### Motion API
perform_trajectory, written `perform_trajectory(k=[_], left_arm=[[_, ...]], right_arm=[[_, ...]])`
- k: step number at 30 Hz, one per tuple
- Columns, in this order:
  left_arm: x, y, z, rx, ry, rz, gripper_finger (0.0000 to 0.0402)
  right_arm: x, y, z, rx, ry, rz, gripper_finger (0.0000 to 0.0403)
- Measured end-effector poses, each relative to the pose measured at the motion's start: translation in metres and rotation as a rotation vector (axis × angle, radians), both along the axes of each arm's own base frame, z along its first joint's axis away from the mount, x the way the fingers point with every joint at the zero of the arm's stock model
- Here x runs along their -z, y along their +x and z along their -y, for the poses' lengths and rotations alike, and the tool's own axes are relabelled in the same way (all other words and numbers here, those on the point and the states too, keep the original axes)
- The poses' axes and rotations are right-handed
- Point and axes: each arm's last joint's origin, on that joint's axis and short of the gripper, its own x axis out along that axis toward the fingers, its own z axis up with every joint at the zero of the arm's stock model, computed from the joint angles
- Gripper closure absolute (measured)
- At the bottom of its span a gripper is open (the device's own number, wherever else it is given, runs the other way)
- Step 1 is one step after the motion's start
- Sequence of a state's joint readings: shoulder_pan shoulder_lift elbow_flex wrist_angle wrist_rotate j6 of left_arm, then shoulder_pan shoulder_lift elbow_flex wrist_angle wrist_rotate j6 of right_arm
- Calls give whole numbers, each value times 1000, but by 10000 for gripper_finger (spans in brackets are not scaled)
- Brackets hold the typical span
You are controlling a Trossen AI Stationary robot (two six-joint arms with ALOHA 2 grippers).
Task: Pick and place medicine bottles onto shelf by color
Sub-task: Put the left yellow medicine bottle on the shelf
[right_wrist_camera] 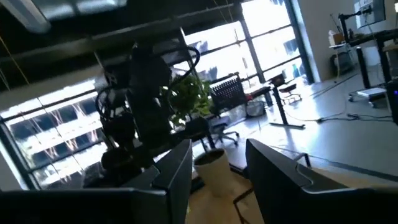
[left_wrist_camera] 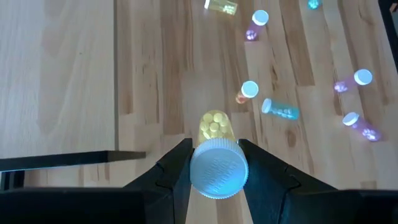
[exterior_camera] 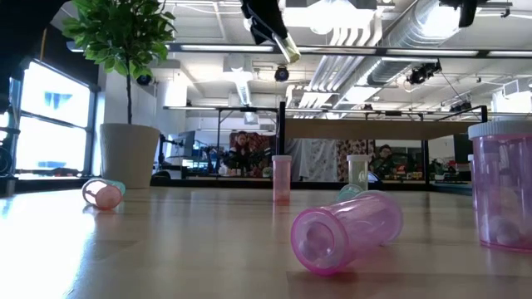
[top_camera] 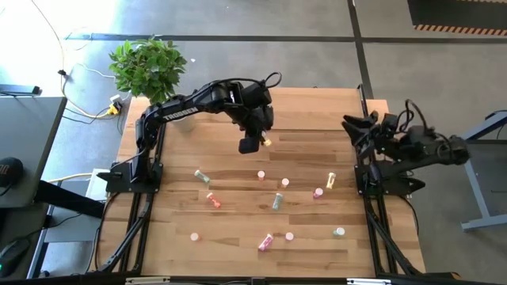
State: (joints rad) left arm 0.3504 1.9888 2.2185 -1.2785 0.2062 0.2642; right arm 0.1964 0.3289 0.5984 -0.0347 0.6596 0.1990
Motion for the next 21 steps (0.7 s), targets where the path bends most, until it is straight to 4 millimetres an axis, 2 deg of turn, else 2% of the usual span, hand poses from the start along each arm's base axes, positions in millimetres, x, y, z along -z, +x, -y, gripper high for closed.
perform_trajectory(k=[7,12,21], left_arm=[[0,0,1,3,-1,0,291],[0,1,2,14,4,0,291],[0,1,3,114,65,2,291]], right_arm=[[-27,21,-4,19,-48,-256,260],[-40,38,-7,17,-45,-350,260],[-48,63,-9,-78,43,-473,260]])
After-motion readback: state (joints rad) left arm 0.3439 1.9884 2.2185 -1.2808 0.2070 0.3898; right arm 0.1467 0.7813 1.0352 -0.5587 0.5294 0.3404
